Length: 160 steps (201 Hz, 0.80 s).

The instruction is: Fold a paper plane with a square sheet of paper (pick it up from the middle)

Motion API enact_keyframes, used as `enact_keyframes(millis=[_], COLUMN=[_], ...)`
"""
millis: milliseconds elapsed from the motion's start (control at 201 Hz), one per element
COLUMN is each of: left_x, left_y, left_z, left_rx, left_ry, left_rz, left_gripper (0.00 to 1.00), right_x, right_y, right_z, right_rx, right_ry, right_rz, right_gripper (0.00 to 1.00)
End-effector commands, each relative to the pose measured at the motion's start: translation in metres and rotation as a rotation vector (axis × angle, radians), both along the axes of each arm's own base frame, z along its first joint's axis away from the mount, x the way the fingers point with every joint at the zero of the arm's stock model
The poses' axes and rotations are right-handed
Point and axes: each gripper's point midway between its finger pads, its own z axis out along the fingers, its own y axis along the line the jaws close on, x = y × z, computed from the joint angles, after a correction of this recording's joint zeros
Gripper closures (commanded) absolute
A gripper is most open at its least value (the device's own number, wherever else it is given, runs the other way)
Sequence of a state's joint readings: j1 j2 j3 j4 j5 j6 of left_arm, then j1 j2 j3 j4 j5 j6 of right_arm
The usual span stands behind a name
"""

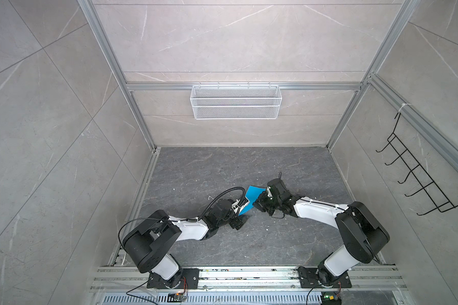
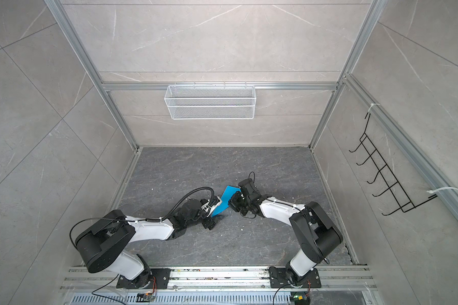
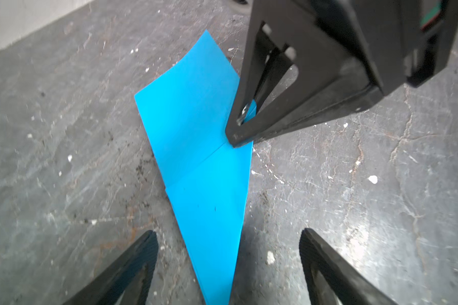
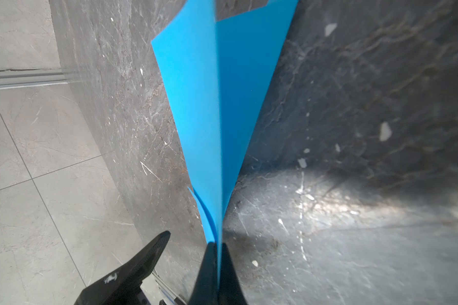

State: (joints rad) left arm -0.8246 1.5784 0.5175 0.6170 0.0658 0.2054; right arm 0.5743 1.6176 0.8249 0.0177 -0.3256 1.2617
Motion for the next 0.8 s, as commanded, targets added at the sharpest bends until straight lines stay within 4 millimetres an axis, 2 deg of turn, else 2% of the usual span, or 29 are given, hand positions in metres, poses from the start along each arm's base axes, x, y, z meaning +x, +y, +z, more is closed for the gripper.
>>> enact_keyframes(millis=[0,90,329,478,632,792], left_x=[0.016,0.022,0.027,0.025,0.02,0.016], left_y=[-0.013,-0.014,-0.013,-0.008,-0.006,-0.004], left_z=[0.017,0.013,0.0,-0.01,-0.017,-0.022], left_rx=[-0.016,-0.009,0.002,0.026,0.031,0.046], left_ry=[-0.211,-0.249,-0.254,-0.236,-0.204,-0.183], left_rz=[-0.02,-0.012,0.003,0.014,0.008,-0.003], left_gripper=[0.15,0.19,0.39,0.53,0.59,0.69], right_x=[0.003,0.003,0.004,0.004,0.004,0.006], right_y=[0.003,0.003,0.001,-0.001,-0.003,-0.001], right_z=[0.002,0.004,0.004,0.002,0.0,0.001], right_rx=[0.009,0.004,-0.006,-0.014,-0.024,-0.021], right_ry=[0.024,0.028,0.044,0.052,0.064,0.062], right_rz=[-0.004,-0.002,-0.005,-0.01,-0.015,-0.008], right_gripper=[0.97,0.96,0.96,0.96,0.95,0.87])
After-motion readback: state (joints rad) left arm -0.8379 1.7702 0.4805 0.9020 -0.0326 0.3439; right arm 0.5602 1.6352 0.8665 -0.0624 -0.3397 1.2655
